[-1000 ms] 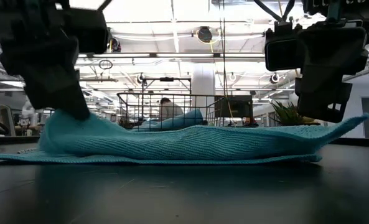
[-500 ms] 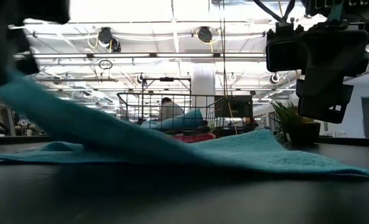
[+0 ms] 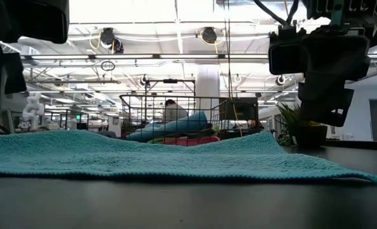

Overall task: Fold microfiber towels
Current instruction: Fold the light blue microfiber cloth in quarters

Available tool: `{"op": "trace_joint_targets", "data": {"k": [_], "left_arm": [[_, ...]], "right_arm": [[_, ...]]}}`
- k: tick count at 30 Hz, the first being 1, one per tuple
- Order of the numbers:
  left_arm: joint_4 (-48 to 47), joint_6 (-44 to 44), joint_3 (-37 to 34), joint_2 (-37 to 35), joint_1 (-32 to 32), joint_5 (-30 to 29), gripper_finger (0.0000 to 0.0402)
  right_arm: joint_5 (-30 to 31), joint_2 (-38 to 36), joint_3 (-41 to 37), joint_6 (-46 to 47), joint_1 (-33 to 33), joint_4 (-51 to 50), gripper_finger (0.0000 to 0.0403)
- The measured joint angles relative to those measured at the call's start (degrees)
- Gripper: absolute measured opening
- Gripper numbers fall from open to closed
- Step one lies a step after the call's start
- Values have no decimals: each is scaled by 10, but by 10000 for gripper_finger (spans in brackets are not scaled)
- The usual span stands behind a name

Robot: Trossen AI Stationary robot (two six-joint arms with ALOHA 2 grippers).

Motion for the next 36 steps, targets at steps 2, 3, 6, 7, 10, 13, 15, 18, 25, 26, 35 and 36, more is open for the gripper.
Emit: {"op": "trace_joint_targets", "data": {"k": [2,3,6,7,10,13,15,18,25,26,35,36], "left_arm": [[2,-12,0,4,0,6,98],[-1,-13,0,5,-1,10,104],[-12,-15,0,5,-2,10,113],[-24,-21,0,5,-2,3,114],[-79,-58,0,5,-2,-41,115],[-150,-117,0,5,6,-91,115],[-182,-150,0,5,14,-122,115],[-202,-143,0,5,28,-145,115],[-163,-5,0,5,53,-130,115],[-158,17,0,5,53,-126,115],[-180,130,0,4,45,-106,115],[-183,134,0,4,46,-114,115]], "right_arm": [[0,0,0,-10,-3,0,100],[1,0,0,-14,-4,0,100],[9,0,0,-21,-8,6,100],[17,0,0,-22,-8,14,99],[37,0,0,-36,-8,44,90],[63,0,0,-42,-13,62,77],[64,0,0,-47,-19,61,68],[64,0,0,-57,-25,60,56],[62,0,0,-55,-33,64,48],[62,0,0,-55,-33,64,48],[61,0,0,-53,-33,87,47],[61,0,0,-54,-33,92,47]]}}
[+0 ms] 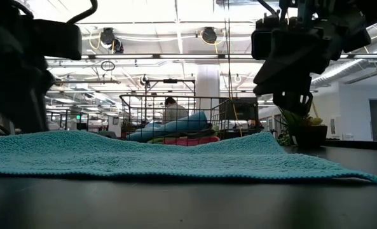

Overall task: Fold microfiber towels
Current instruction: Fold the light blue microfiber cloth in quarters

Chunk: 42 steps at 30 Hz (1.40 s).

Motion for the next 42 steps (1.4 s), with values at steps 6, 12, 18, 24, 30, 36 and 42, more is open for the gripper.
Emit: {"op": "trace_joint_targets", "data": {"k": [6,12,18,24,30,36,42], "left_arm": [[-5,6,0,0,5,-30,115],[-5,14,0,0,14,-8,118],[23,29,-19,0,14,3,147],[40,27,-39,0,15,-21,184],[53,50,-39,0,16,-79,197],[57,58,-39,0,21,-82,198],[57,52,-39,0,21,-73,198]], "right_arm": [[0,0,0,1,0,-5,47],[0,0,0,8,0,-7,47],[0,0,0,9,0,-7,47],[0,0,0,19,0,-7,47],[1,0,0,28,0,-7,47],[2,0,0,31,0,-7,47],[3,0,0,32,0,-7,47]]}}
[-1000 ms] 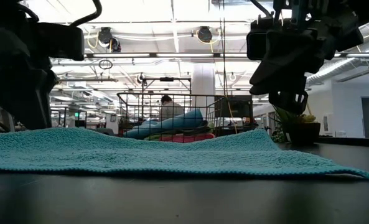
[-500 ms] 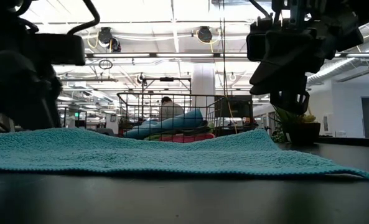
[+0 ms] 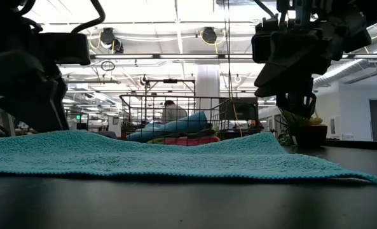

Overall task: Fold microfiber towels
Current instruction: Fold the light blue microfiber cloth in quarters

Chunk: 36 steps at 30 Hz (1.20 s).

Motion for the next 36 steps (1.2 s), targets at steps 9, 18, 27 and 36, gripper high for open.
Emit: {"op": "trace_joint_targets", "data": {"k": [9,18,27,36], "left_arm": [[-12,-78,0,0,22,-7,198],[-130,-163,0,0,37,29,198],[-102,-224,0,0,37,26,198],[-88,-223,0,0,37,4,198]], "right_arm": [[29,0,0,0,11,-6,31],[26,55,32,2,28,1,1],[11,180,123,-54,31,-67,0],[64,158,131,-107,-3,-253,0]]}}
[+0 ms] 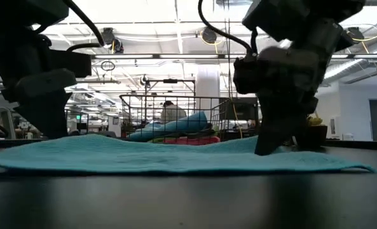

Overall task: Fold microfiber towels
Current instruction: Fold the light blue microfiber cloth in quarters

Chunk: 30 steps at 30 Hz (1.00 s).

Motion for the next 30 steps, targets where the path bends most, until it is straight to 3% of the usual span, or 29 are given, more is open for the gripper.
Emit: {"op": "trace_joint_targets", "data": {"k": [11,20,30], "left_arm": [[91,-1,0,0,0,-44,198],[244,96,0,0,17,-99,198],[281,207,0,0,67,-44,198]], "right_arm": [[98,-98,-6,-121,-93,-177,0],[49,-172,-4,-93,-109,-113,0],[45,-126,-6,-42,-77,-105,0]]}}
